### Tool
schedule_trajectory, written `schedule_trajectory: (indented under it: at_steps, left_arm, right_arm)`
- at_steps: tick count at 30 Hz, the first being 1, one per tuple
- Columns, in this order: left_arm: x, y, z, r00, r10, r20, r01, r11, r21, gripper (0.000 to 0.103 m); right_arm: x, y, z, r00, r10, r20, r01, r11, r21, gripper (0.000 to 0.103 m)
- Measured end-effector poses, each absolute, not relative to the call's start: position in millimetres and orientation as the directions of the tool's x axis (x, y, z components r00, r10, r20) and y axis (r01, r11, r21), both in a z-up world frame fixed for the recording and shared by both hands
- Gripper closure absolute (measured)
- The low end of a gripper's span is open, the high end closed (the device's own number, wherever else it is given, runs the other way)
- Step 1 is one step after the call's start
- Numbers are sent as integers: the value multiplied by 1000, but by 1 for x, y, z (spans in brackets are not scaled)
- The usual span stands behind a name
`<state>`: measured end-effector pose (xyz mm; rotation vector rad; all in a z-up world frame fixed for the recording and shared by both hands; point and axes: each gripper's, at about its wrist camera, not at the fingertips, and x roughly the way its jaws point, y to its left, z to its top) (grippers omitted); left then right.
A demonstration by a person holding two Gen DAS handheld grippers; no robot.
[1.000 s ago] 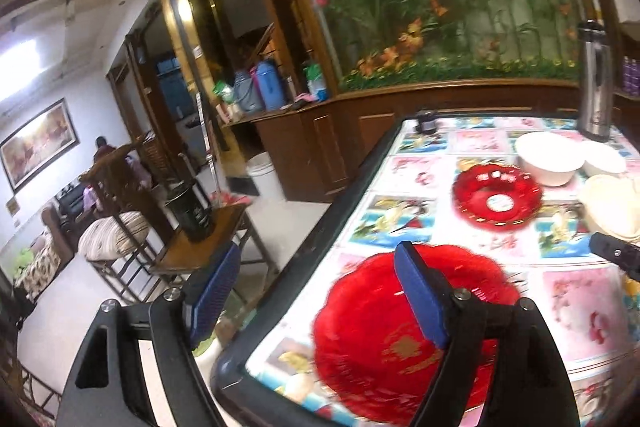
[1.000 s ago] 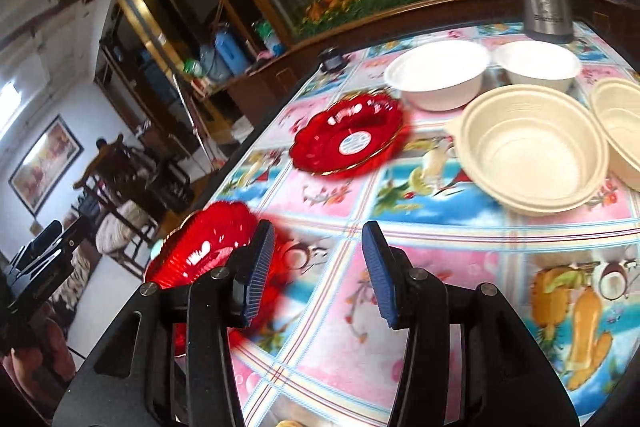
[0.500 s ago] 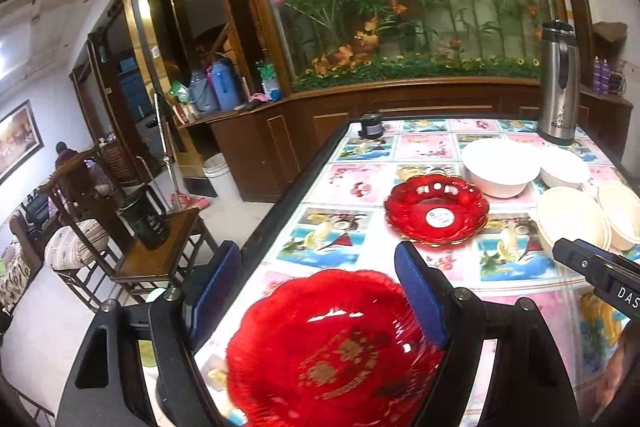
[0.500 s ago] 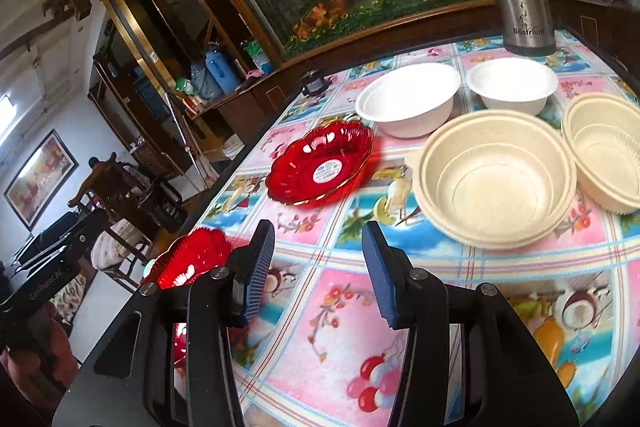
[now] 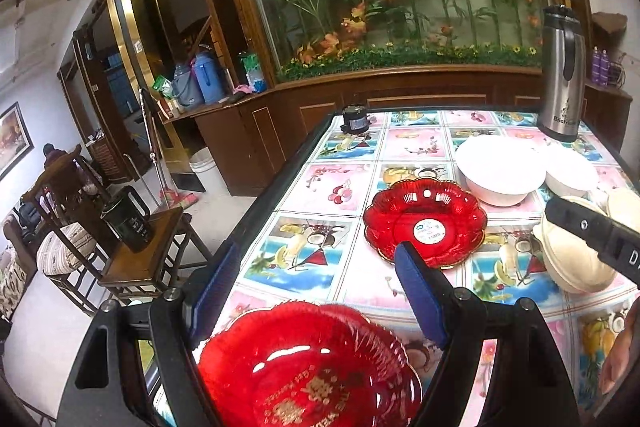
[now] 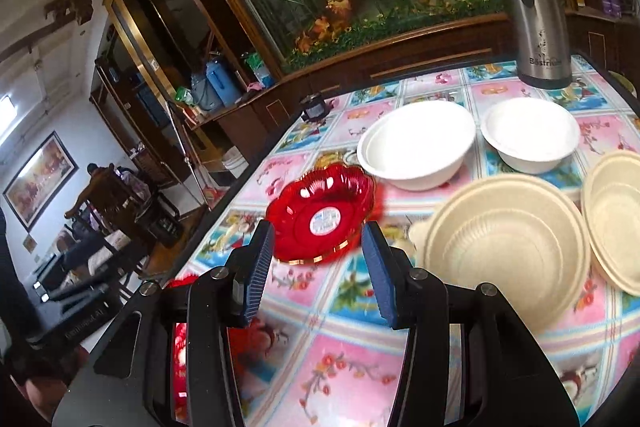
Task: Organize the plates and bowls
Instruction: 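Move the right tool to the small red sticker plate while the left tool holds the large plate, then grasp the small red sticker plate with the right tool and lift it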
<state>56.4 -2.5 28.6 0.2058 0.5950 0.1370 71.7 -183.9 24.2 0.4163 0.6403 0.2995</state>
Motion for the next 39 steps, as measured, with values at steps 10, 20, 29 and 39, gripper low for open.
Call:
schedule_trajectory:
  at_steps: [10,20,29,39]
  left_arm:
    - [82,-6,21,806,182,-563,-56,971,233,23]
    - [89,-8,20,804,178,-568,-52,971,231,23]
    - [95,-9,17,800,177,-573,-49,972,232,23]
    - [116,-2,13,753,93,-652,17,987,161,23]
  right_arm:
    - [99,-175,24,752,399,-525,-151,879,451,57]
    - [108,-173,16,737,403,-542,-146,878,455,57]
    - [110,-172,12,732,404,-549,-143,878,456,57]
    - [118,-172,9,711,412,-570,-134,875,466,57]
